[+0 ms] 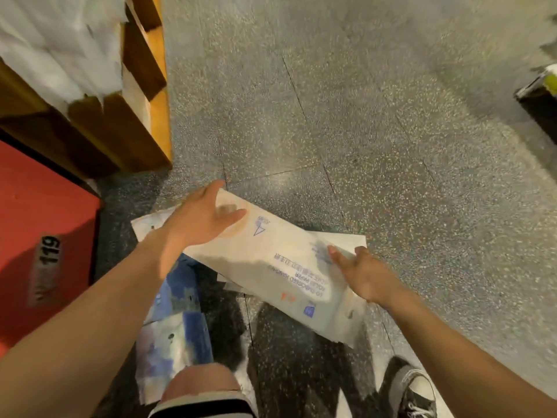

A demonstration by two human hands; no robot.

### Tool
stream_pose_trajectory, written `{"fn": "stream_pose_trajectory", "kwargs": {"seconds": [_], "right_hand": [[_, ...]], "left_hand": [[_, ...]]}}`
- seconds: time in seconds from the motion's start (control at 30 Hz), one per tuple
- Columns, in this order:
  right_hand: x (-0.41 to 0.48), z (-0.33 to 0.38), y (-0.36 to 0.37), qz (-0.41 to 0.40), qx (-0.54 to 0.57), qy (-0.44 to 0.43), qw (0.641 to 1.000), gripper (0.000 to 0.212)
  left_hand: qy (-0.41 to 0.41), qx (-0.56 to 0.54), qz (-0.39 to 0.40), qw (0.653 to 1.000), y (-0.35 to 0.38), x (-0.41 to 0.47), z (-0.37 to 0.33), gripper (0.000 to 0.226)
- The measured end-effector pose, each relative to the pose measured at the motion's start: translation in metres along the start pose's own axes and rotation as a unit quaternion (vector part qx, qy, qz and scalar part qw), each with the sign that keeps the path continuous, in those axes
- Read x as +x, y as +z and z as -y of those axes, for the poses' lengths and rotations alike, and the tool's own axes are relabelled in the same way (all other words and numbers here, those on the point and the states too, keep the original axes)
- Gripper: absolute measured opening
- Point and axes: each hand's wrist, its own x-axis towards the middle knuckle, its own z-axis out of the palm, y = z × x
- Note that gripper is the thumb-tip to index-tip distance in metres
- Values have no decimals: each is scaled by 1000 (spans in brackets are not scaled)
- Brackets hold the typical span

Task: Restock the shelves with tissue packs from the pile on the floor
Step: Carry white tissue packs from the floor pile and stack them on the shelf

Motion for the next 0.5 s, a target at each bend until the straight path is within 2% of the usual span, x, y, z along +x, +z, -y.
{"fn": "stream_pose_trajectory", "kwargs": {"seconds": [0.13,0.23,0.33,0.43,0.47,0.5], "right_hand": [[13,6,34,-27,50,39,998,103],[20,9,46,-71,141,48,986,106],[26,10,54,-106,303,46,946,101],[35,-1,60,-118,367,29,922,119],[30,3,57,-123,379,26,917,109],[19,12,49,-130,386,27,913,87]], "left_hand": [[-39,-43,24,998,35,17,34,99],[-70,-91,27,993,49,25,43,101],[-97,-105,18,990,52,31,46,110],[-94,-110,-6,990,49,27,43,112],[-86,-114,-23,989,46,24,40,107],[-83,-116,-42,989,41,21,37,101]]}}
